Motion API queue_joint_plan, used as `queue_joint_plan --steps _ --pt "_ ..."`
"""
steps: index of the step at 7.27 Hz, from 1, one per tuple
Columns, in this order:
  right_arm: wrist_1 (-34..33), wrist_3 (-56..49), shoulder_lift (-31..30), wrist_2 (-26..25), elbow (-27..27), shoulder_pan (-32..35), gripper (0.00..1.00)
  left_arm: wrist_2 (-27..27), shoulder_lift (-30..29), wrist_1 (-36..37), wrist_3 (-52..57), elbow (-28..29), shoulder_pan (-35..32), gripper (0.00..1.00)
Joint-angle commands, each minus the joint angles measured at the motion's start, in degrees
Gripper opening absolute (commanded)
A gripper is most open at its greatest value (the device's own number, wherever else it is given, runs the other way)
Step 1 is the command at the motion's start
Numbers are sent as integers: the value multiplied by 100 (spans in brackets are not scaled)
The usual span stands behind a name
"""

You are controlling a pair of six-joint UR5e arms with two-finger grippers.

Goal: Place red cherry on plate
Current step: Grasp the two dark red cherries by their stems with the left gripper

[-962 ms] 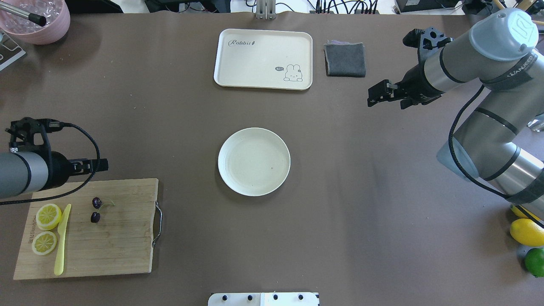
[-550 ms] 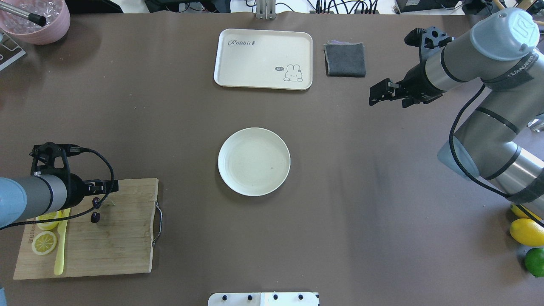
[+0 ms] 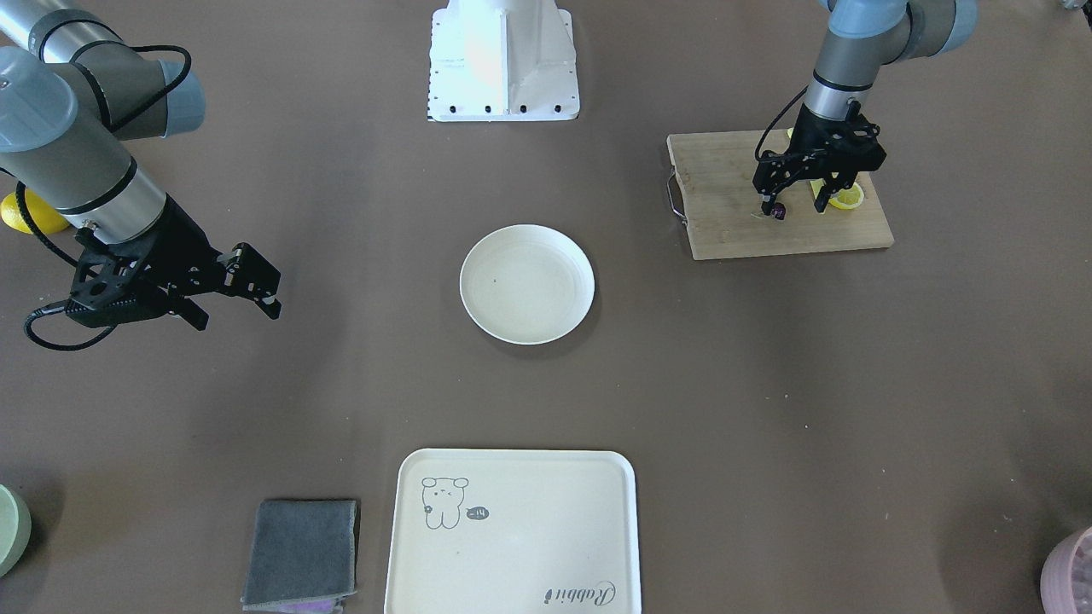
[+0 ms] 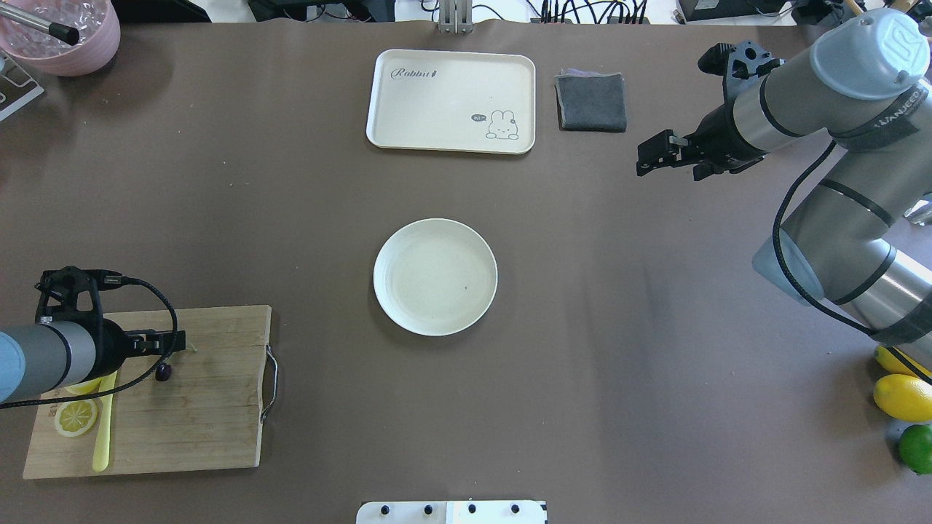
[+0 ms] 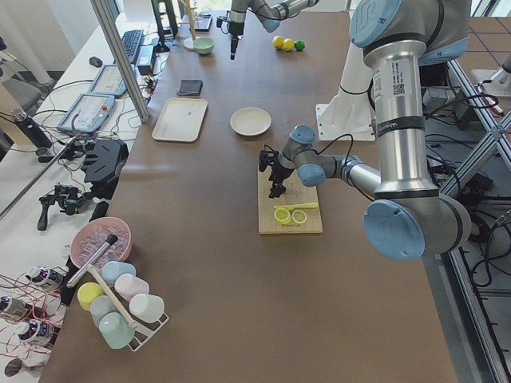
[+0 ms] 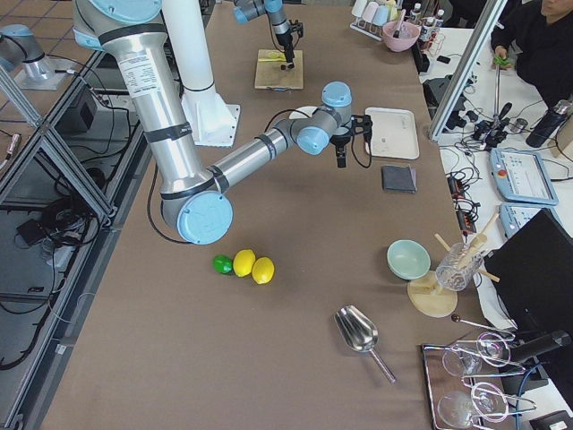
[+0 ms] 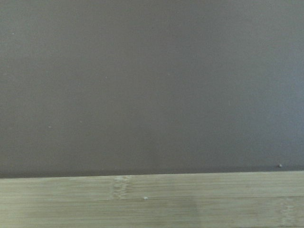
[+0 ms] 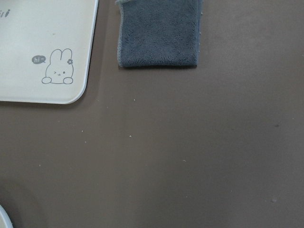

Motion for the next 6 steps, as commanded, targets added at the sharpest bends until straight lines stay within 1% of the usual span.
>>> queue_joint_plan --steps 1,2,3,4,5,6 --pt "4 0 -2 6 4 14 99 15 -51 -11 9 23 165 89" --pt "4 0 -2 6 4 14 99 15 -51 -11 9 15 174 80" --pt "4 0 -11 6 12 23 99 6 -42 -11 9 6 183 53" --pt "4 0 -11 6 21 23 99 6 -34 -3 9 15 183 39" --pt "4 9 -20 -3 39 23 99 6 -33 -3 9 32 183 36" --pt "4 18 -20 5 48 23 99 15 -33 -3 9 50 183 36"
